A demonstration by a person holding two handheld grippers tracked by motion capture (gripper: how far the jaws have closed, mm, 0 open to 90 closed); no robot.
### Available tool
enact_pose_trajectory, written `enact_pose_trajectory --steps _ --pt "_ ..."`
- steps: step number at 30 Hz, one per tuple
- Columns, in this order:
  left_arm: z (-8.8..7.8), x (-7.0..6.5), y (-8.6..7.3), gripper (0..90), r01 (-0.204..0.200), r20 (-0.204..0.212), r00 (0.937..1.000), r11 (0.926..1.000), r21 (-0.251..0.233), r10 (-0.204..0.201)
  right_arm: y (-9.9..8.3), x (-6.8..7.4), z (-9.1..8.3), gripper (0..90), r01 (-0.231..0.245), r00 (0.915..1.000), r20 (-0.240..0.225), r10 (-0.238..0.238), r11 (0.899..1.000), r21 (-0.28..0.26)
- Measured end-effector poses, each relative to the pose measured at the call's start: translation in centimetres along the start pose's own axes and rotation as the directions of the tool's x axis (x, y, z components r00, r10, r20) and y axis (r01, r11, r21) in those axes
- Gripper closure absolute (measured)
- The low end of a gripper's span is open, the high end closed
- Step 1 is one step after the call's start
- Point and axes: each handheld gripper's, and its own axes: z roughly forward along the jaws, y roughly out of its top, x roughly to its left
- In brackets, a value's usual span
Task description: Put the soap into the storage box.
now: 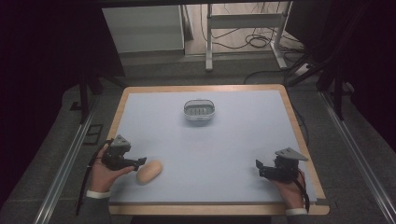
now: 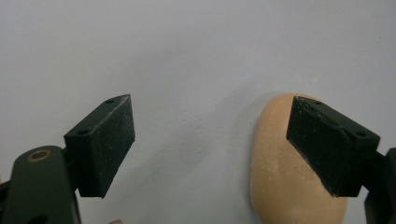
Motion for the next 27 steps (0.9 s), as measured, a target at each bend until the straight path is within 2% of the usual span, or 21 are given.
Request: enact_pose_trajectory --steps 7,12,18,23,27 --pt "0.01 0.15 -0.45 15.5 0.011 -0.014 0.9999 0.9999 0.009 -0.011 -0.11 -0.40 -0.19 5.4 -0.038 0.9992 -0.010 0.038 0.999 -0.025" --pt "-0.33 -0.19 -0.38 15.8 -0.007 -0.017 0.9998 0.9994 -0.035 0.007 -0.24 -0.41 -0.49 7.3 -0.045 0.9990 -0.003 0.045 0.998 -0.053" --pt "-0.17 -0.09 -0.09 15.9 -0.010 -0.016 0.9998 0.9994 -0.033 0.010 -0.34 -0.67 -0.65 8.1 -0.073 0.9973 -0.010 0.073 0.995 -0.072" --pt "0.47 0.29 -0.07 15.9 -0.002 -0.028 0.9996 0.9999 -0.013 0.002 -0.43 -0.33 -0.85 8.1 -0.039 0.9992 0.004 0.040 0.995 -0.092" --pt "0.65 0.13 -0.05 15.9 -0.003 -0.031 0.9995 1.0000 -0.007 0.003 -0.48 -0.28 -0.97 8.1 -0.040 0.9991 0.010 0.041 0.994 -0.103"
